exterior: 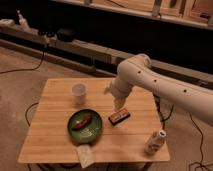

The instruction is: Move the arm in a circular motion

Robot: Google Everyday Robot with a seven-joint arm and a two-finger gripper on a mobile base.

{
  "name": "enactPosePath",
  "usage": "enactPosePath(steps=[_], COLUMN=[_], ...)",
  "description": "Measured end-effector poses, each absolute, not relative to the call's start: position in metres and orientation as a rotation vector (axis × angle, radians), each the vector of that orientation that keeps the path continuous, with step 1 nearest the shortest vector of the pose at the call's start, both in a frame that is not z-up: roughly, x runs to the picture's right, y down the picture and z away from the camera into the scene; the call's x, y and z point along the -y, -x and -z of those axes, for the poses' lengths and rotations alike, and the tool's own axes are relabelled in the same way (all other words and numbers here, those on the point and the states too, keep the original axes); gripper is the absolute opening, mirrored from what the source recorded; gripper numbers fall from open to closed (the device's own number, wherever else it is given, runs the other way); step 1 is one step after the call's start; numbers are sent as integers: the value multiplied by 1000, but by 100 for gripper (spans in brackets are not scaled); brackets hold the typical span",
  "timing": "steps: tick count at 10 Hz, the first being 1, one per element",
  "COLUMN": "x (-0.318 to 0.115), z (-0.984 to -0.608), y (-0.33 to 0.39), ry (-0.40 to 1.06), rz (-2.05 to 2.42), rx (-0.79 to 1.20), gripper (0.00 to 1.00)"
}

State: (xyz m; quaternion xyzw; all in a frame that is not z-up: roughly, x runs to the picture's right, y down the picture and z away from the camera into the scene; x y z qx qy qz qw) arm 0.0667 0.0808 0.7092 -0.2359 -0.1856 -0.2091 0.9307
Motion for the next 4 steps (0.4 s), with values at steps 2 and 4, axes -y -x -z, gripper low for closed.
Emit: enactPosePath(steps=[2,4], x=[-93,-92], z=[-706,-706], y=[-82,-81], ry=[511,510], rz=[426,427], rx=[352,353], gripper=[65,65])
